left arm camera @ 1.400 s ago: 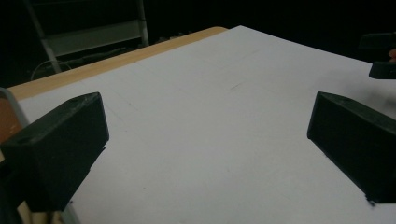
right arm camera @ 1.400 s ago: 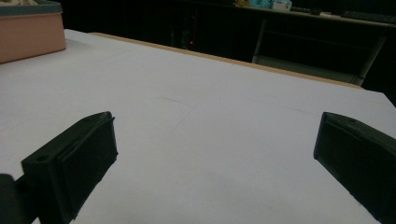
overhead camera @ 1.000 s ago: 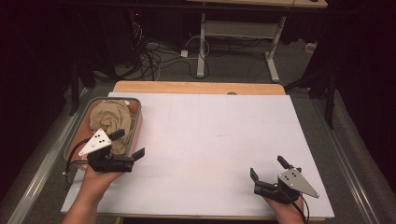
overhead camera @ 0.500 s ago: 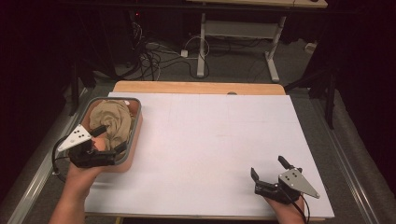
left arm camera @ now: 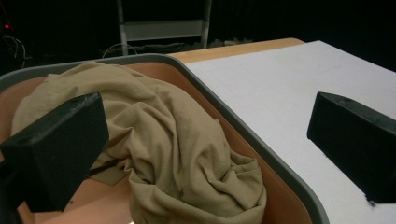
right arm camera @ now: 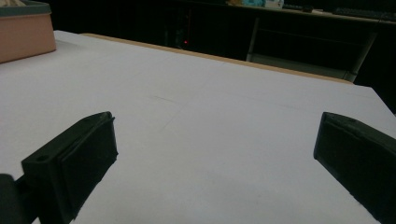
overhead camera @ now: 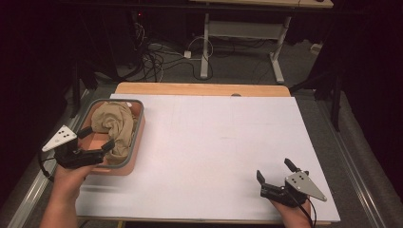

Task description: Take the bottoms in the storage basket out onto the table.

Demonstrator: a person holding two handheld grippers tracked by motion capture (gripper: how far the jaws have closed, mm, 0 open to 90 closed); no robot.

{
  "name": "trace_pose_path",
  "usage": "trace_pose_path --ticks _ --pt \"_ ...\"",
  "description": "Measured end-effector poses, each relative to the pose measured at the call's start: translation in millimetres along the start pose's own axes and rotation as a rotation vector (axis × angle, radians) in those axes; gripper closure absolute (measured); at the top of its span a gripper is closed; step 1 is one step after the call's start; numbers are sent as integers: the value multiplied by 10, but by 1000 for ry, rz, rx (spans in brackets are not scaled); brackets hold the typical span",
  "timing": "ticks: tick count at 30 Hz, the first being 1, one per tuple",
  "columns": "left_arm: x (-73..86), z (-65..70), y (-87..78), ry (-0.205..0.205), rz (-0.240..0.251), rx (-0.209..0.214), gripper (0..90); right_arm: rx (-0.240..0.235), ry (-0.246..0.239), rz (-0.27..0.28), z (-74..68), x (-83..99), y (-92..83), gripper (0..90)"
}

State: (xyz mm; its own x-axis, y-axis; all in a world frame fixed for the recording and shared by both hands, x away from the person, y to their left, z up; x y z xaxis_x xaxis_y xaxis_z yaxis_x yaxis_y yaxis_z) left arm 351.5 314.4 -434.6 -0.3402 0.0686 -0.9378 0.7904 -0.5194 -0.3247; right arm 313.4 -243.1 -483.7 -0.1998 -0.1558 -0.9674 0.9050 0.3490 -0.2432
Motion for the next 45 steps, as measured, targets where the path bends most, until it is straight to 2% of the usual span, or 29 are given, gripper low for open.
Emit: trace_pose_path --ticks 7,14,19,22,23,24,25,27,28,29,33,38,39,41,43,45 --pt "21 -125 -64 -27 9 -28 0 -1 -3 -6 -6 13 13 3" --pt "33 -187 -87 -24 8 -65 0 -1 -1 -3 2 9 9 3" --pt "12 -211 -91 -26 24 -61 0 5 -4 -2 -1 2 2 3" --pt "-68 -251 -50 -50 27 -33 0 17 -1 -1 5 5 -13 3" --pt "-133 -289 -21 -34 14 -51 0 14 7 4 9 3 -21 3" --pt "-161 -297 -29 -52 -5 -59 0 18 -3 2 9 2 -18 3" --pt "-161 -297 -29 -52 -5 -59 0 18 -3 2 9 2 -18 3" --pt "-236 -286 -39 -55 29 -35 0 24 6 2 24 2 -16 3" --pt "-256 -281 -35 -43 22 -38 0 24 10 2 27 4 -18 3" --pt "-276 -290 -10 -17 7 -65 0 24 4 0 21 7 -22 3" --pt "-311 -287 46 -17 2 -59 0 31 7 4 22 -6 -23 3" --pt "-407 -284 184 -6 -16 -80 0 31 8 -2 21 7 -21 3" --pt "-446 -291 253 -19 -29 -71 0 34 7 2 27 -1 -27 3" --pt "-462 -292 292 -19 -30 -67 0 34 7 5 29 -8 -30 3" --pt "-482 -297 374 -16 -39 -77 0 34 6 12 31 -14 -37 3" --pt "-490 -301 462 -31 -63 -78 0 36 10 6 34 -6 -35 3"
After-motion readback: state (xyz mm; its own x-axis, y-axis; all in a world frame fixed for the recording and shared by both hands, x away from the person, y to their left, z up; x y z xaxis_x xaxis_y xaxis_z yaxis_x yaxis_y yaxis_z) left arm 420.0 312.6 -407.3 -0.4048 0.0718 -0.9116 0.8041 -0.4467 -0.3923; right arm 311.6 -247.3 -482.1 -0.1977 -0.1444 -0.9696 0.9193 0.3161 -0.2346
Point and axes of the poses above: each handheld gripper's, and its own axes: y roughly forward along the jaws, x roughly out of its underside, z roughly to its right, the point moved 5 cm from there along y, roughly forward along the jaws, and after that the axes turned 2 degrees about y, right-handed, at the moved point
